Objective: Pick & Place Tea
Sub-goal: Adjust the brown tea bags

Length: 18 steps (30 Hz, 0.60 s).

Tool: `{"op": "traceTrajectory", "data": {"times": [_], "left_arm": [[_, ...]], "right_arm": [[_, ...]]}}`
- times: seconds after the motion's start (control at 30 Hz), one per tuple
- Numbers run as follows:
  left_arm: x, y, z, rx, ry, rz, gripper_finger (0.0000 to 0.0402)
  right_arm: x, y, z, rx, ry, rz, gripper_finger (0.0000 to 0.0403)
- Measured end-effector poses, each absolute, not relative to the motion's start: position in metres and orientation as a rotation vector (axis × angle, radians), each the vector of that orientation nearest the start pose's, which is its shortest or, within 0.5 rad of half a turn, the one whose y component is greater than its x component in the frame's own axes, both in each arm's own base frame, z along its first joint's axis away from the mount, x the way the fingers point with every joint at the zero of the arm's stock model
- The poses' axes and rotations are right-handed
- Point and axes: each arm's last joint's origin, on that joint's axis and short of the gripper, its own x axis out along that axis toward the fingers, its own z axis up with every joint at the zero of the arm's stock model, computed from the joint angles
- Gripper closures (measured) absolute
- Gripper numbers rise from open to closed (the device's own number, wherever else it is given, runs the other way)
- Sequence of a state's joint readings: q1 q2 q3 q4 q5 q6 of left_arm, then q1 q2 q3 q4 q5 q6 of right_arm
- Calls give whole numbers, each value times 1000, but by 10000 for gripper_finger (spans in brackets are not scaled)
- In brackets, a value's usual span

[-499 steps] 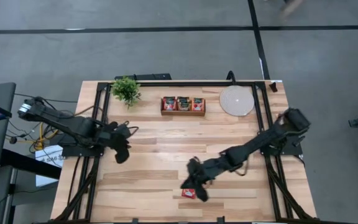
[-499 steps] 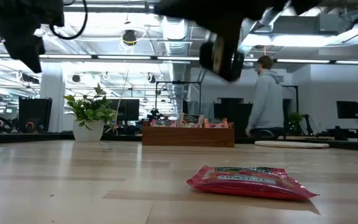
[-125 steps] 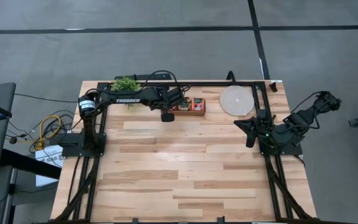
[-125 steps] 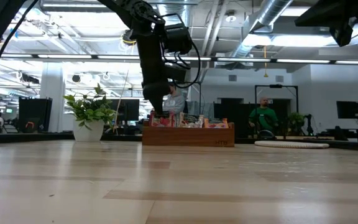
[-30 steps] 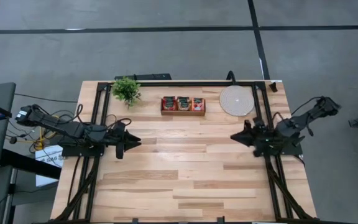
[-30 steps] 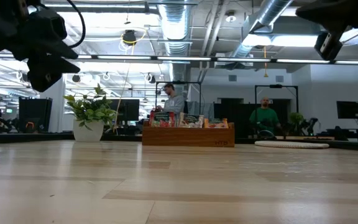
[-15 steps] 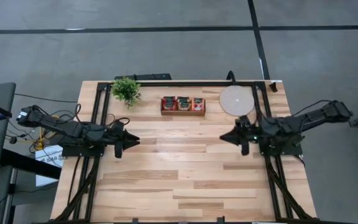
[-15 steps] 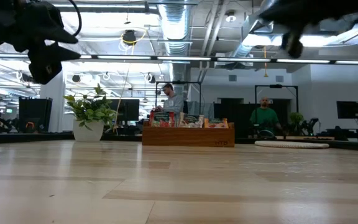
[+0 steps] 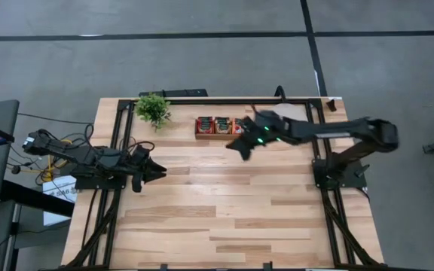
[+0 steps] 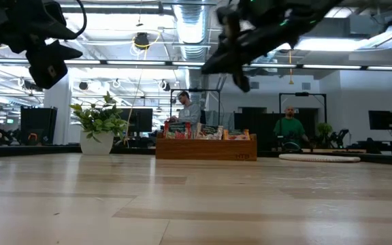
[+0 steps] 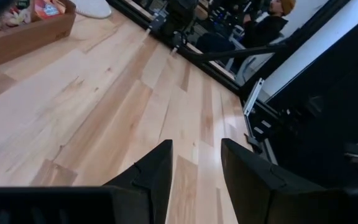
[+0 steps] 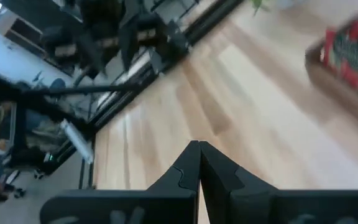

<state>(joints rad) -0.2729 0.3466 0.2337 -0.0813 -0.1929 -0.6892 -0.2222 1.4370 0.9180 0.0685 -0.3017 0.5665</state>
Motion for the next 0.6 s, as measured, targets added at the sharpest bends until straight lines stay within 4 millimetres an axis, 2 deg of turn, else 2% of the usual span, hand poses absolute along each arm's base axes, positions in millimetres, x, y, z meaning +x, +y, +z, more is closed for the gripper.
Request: {"op": "traceTrajectory", "data": {"times": [0.23, 0.43, 0.6], "left_arm": [[113, -26, 207, -612, 208, -15, 273], [113, -26, 207, -592, 209, -16, 273], [113, -26, 206, -592, 212, -16, 273]], "right_arm": [[352, -113, 244, 714, 537, -95, 403], [372, -139, 228, 746, 658, -165, 403], [375, -152, 216, 764, 734, -233, 403]]}}
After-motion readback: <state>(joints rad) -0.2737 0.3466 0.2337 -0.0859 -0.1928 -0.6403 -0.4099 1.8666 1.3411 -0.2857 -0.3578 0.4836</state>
